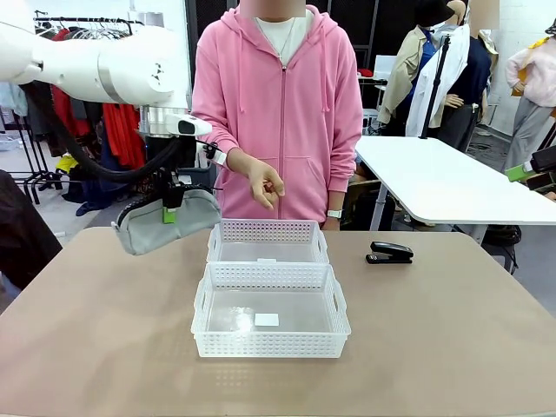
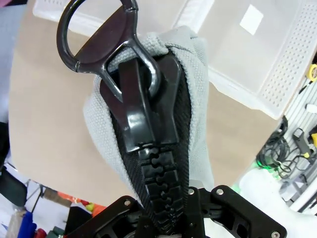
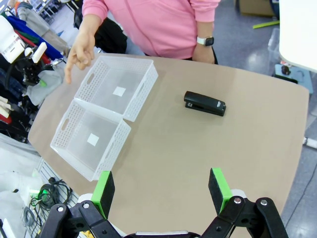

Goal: Distribute items into two baskets.
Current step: Move the picked Pencil pouch towards the Organizing basket indicated by the person, stopping as directed.

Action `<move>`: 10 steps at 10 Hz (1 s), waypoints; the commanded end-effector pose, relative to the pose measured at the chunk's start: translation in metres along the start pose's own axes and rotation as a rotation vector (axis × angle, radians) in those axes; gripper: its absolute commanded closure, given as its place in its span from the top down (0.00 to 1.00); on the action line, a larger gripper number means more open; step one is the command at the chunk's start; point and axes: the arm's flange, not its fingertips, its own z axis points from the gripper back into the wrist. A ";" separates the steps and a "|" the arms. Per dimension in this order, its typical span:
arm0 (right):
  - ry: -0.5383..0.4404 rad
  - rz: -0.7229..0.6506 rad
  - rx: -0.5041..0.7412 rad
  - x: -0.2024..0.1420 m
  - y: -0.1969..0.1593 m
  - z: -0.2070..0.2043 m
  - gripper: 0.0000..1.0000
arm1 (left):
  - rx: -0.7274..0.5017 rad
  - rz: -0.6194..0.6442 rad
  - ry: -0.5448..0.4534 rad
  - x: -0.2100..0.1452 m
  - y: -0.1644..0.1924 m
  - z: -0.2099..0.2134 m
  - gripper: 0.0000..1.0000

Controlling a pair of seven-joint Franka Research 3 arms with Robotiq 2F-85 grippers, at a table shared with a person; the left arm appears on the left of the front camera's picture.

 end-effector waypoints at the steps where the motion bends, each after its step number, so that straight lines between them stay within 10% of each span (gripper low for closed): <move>1: -0.004 0.005 0.005 0.001 0.001 0.000 1.00 | 0.068 -0.051 -0.013 0.011 0.009 -0.005 0.00; 6: -0.004 0.005 0.005 0.001 0.001 0.000 1.00 | 0.089 -0.106 -0.052 0.029 0.021 -0.015 0.00; 10: -0.004 0.005 0.005 0.001 0.001 0.000 1.00 | 0.075 0.041 -0.119 -0.080 0.005 -0.013 0.00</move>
